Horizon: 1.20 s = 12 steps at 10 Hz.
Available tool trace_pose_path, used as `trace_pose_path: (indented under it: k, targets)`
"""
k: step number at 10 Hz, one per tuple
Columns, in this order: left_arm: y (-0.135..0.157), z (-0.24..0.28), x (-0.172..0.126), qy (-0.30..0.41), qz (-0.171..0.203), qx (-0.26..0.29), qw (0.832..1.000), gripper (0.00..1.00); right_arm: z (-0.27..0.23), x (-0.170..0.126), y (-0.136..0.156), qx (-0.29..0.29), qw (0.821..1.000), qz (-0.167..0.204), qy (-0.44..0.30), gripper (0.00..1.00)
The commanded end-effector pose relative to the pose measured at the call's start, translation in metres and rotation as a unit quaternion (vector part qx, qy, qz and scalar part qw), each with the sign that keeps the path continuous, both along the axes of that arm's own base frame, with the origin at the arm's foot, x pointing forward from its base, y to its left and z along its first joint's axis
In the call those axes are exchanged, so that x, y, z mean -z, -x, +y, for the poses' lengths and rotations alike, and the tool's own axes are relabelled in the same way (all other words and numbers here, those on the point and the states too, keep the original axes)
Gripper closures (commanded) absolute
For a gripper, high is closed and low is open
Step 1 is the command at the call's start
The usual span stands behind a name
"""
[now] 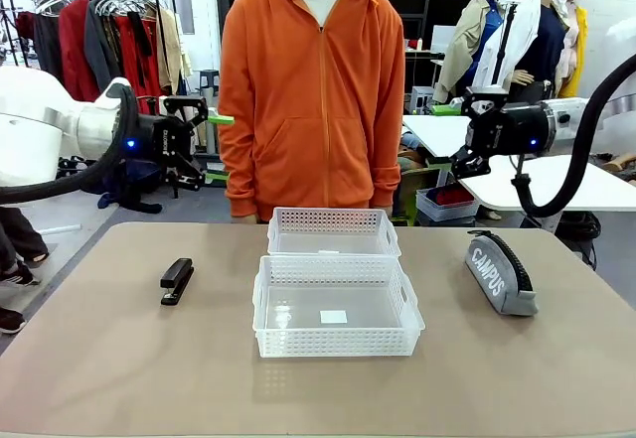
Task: Distribute items into two baskets.
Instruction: Pick up the Pencil pouch that the person points to.
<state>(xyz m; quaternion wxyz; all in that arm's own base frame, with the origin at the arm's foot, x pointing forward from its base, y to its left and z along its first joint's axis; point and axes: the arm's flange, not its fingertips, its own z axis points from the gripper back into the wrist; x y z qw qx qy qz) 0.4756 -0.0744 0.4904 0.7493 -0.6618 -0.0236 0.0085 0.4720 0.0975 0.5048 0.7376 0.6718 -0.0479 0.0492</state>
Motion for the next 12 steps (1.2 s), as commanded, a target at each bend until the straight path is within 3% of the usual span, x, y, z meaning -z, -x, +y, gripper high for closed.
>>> trace_pose_path:
  k: [1,7,8,9,12]
  targets:
    - [0.000,-0.002,-0.008,0.018,-0.003,-0.020,1.000,0.00,-0.009,-0.012,-0.013,0.003,1.000,0.020,-0.017,0.00]
    - [-0.009,0.009,-0.031,0.043,-0.029,-0.029,0.998,0.00,-0.021,-0.018,-0.016,-0.004,0.999,0.031,-0.033,0.00]
    - [-0.012,0.006,-0.026,0.027,-0.032,-0.013,0.999,0.00,-0.022,-0.016,-0.016,-0.018,0.999,-0.012,-0.039,0.00]
    - [-0.009,0.008,-0.026,0.029,-0.024,-0.030,0.999,0.00,-0.020,-0.010,-0.012,-0.003,1.000,0.023,-0.019,0.00]
    - [-0.009,0.008,-0.026,0.029,-0.024,-0.030,0.999,0.00,-0.020,-0.010,-0.012,-0.003,1.000,0.023,-0.019,0.00]
